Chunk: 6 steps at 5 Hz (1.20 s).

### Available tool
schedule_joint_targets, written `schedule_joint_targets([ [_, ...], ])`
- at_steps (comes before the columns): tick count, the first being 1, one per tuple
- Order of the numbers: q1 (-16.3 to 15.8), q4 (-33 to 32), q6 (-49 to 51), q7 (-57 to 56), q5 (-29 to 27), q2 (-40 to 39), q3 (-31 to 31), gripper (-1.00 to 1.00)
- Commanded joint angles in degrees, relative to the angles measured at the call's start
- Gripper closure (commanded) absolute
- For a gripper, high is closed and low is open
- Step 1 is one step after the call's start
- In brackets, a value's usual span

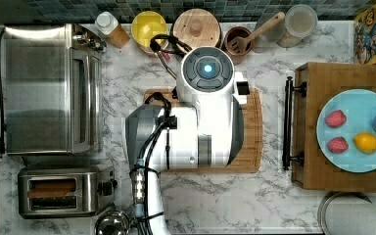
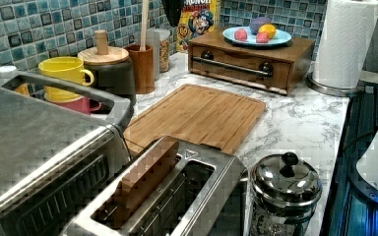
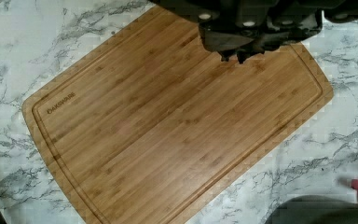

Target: Turn on the toaster.

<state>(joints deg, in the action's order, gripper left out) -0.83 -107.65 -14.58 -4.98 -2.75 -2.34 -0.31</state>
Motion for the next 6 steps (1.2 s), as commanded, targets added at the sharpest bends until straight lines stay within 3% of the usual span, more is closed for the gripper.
schedule_joint_targets([
  [1,-0.81,-2.28,-3.04,-5.26,-1.17,0.73,-0.99,1.00],
  [4,-5.97,-14.46,-10.72,-17.36,-6.53,8.36,-7.38,1.00],
  [6,-7.11,-20.30,-14.53,-20.84,-9.17,11.72,-11.83,1.00],
])
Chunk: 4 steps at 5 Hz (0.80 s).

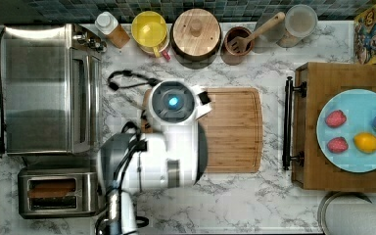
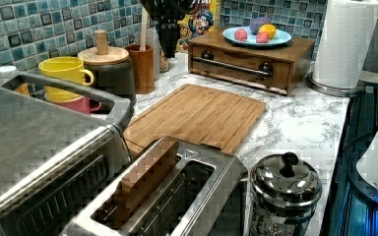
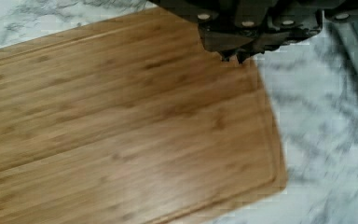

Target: Turn on the toaster.

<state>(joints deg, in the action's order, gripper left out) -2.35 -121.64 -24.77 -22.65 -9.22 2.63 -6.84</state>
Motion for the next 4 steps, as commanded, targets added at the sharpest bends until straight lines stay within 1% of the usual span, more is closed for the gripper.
schedule_joint_targets([
  [1,-6.08,-9.83,-3.08,-3.95,-5.68,10.86,-7.04,1.00],
  [2,-7.42,-11.68,-2.82,-4.11,-5.43,11.04,-8.68,1.00],
  [3,-8.54,-12.96,-2.47,-4.66,-4.65,8.17,-9.77,1.00],
  [4,-12.16,-13.84,-1.91,-3.90,-5.23,7.04,-8.24,1.00],
])
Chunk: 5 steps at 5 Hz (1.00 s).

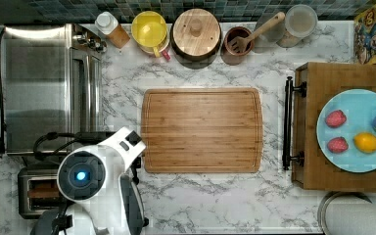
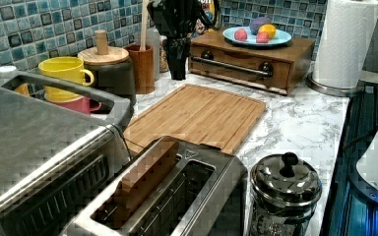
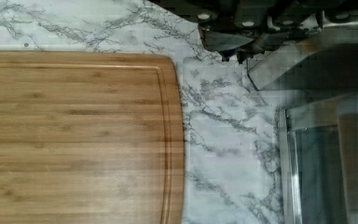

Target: Turn on the toaster.

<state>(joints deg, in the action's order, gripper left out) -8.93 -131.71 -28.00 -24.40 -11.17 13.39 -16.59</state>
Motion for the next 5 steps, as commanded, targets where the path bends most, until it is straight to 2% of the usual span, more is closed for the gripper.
schedule_joint_targets([
  [1,-5.54,-6.38,0.91,-5.09,-6.94,-1.00,0.26,1.00],
  [2,-7.29,-9.40,-2.25,-6.58,-10.39,2.82,1.20,1.00],
  [3,-9.51,-9.57,-1.40,-7.79,-11.51,3.64,3.32,1.00],
  [4,-9.84,-11.19,-2.84,-11.60,-14.11,4.43,2.36,1.00],
  [5,-10.64,-14.97,-9.21,-12.29,-15.84,5.89,1.15,1.00],
])
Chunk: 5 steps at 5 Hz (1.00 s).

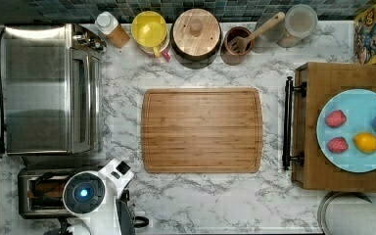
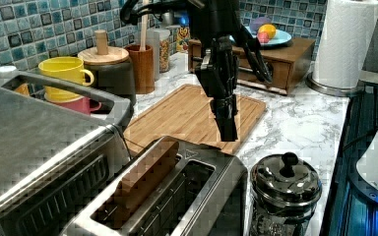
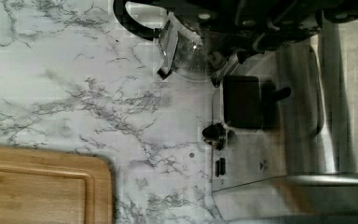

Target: Turn on the toaster.

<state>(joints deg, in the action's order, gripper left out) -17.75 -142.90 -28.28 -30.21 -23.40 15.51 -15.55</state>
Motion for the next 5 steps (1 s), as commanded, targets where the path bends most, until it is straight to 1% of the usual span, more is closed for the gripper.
schedule_joint_targets([
  [1,-1.10,-3.79,-10.76,-4.84,-2.81,3.02,-0.37,1.00],
  [2,-0.72,-2.80,-9.61,-4.25,-1.43,0.65,-0.19,1.00],
  [3,-0.83,-2.42,-10.55,-4.16,-1.51,-0.21,-0.34,1.00],
  [4,-0.68,-1.98,-12.55,-1.82,0.49,-2.88,-1.58,1.00],
  [5,0.14,-0.42,-11.54,-1.58,1.42,-8.16,-2.22,1.00],
])
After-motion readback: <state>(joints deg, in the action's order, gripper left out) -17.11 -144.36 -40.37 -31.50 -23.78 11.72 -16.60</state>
